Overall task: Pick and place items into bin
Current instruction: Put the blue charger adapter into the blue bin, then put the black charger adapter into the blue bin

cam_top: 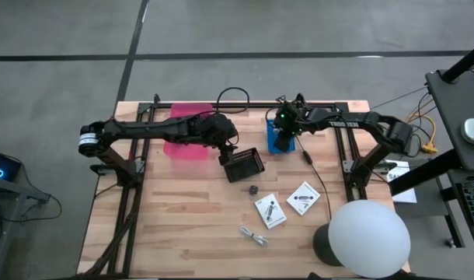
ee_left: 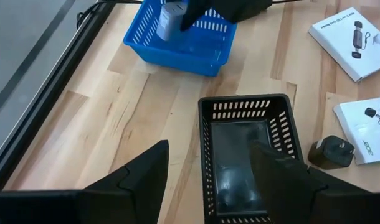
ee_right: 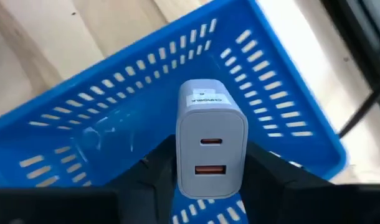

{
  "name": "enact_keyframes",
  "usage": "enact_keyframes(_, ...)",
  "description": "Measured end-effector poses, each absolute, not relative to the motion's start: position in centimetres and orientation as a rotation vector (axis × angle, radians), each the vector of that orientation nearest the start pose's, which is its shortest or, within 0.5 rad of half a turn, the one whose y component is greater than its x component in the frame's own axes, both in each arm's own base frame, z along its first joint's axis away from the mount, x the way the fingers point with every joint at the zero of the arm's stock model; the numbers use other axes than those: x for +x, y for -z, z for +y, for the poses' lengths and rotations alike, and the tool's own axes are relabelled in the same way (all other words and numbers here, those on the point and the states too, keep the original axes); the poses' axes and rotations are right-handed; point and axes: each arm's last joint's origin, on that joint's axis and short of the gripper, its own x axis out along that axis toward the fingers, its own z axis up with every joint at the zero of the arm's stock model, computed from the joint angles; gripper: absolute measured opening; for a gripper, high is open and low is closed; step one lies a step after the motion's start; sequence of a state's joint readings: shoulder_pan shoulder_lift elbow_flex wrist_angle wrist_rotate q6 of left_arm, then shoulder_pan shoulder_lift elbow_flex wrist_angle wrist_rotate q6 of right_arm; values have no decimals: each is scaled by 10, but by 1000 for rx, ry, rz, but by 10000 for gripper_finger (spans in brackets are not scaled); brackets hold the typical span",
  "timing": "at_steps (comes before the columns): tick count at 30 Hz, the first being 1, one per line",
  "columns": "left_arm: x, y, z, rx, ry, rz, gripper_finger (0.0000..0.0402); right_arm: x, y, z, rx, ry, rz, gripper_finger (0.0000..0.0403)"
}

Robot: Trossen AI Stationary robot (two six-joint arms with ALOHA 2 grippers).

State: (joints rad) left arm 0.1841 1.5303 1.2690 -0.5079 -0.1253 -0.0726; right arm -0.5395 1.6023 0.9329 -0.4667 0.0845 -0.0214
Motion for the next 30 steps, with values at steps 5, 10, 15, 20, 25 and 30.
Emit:
enact_keyframes(5, 325, -295, 64, -91, -321, 761, 208, 254, -178, -154, 256, 549, 1113, 193)
enact_keyframes(10, 325, -295, 64, -91, -321, 762, 208, 251, -193, -152, 247, 558, 1059, 222)
enact_keyframes(15, 326, -296, 62, -116, -287, 742, 208, 243, -218, -147, 226, 565, 966, 237)
enact_keyframes(20, 338, -305, 50, -220, -119, 591, 208, 232, -246, -140, 211, 581, 848, 241)
enact_keyframes(25, 349, -311, 28, -185, 24, 431, 208, 222, -269, -134, 241, 611, 722, 237)
enact_keyframes(30, 352, -303, 7, -5, 111, 448, 208, 215, -281, -130, 262, 623, 658, 235)
